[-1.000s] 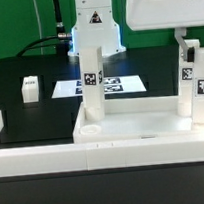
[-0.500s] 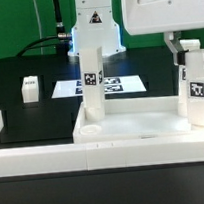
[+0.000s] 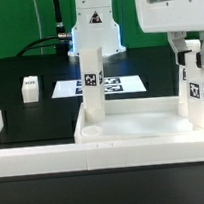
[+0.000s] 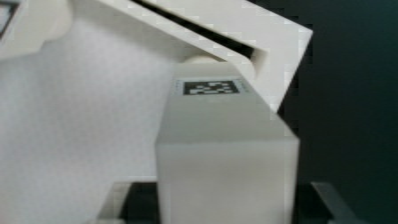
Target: Assemble desk
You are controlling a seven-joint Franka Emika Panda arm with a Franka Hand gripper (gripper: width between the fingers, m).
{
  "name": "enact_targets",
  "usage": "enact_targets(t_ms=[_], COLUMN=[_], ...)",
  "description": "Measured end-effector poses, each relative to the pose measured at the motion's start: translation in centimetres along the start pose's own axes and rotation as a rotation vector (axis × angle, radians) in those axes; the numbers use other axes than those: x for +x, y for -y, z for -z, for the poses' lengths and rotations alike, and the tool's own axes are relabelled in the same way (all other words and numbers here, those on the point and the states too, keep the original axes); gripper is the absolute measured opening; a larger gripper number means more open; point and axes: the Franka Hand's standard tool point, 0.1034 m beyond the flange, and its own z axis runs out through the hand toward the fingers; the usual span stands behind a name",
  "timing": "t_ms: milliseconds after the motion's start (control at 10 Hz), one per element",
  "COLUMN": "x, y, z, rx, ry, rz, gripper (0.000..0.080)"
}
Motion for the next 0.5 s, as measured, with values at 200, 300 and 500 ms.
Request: enact_targets(t_ms=[200, 300, 500], x=[-0.34, -0.40, -0.41], y=[-0.02, 0.01, 0.01], z=[-0.07, -0.09, -0.10], rx=[-0.037, -0.036, -0.037], ry=[0.018, 0.016, 0.014], rz=[-0.120, -0.221, -0.256], gripper=[0.0291, 0.0291, 0.0299])
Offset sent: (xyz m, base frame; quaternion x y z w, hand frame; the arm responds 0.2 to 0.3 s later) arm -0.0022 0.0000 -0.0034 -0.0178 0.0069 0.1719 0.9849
